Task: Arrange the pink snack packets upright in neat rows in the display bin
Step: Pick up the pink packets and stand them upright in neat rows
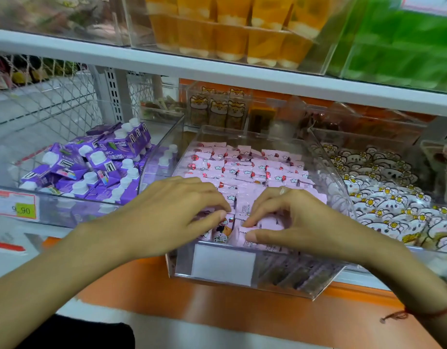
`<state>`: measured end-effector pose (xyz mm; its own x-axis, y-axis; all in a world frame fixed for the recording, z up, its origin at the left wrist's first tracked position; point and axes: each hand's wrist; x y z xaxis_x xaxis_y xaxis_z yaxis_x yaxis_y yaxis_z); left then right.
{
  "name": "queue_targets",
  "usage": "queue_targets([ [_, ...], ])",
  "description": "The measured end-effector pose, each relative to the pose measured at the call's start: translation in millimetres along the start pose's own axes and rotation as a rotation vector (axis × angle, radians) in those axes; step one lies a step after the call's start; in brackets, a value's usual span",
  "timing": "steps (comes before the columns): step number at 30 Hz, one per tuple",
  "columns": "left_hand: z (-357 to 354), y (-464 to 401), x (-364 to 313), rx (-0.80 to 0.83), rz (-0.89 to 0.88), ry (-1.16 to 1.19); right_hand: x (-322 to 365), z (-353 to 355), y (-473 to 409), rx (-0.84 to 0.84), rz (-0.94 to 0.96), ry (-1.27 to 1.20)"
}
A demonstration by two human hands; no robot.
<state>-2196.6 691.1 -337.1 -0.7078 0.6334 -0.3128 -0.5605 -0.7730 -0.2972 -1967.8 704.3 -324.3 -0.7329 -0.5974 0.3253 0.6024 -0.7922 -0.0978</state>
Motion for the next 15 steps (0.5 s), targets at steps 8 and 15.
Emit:
queue_targets([
  [8, 0.8, 4.1, -3.6, -0.033, -0.024, 0.049, 25.4, -3.9, 8.5, -0.104, -0.017, 0.521],
  [15, -1.1, 5.3, -4.6, 0.045, -0.018, 0.021, 25.6, -12.8, 12.1, -0.145, 0.082, 0.455],
])
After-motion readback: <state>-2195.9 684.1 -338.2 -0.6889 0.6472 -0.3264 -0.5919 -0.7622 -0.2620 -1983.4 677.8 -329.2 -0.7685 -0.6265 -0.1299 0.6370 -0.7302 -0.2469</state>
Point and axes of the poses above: each hand's wrist, its own y-axis away from the middle knuckle, its own z-axis out of the back of the hand, x = y × z, and after that the axes turned 15 degrees about y, right-handed
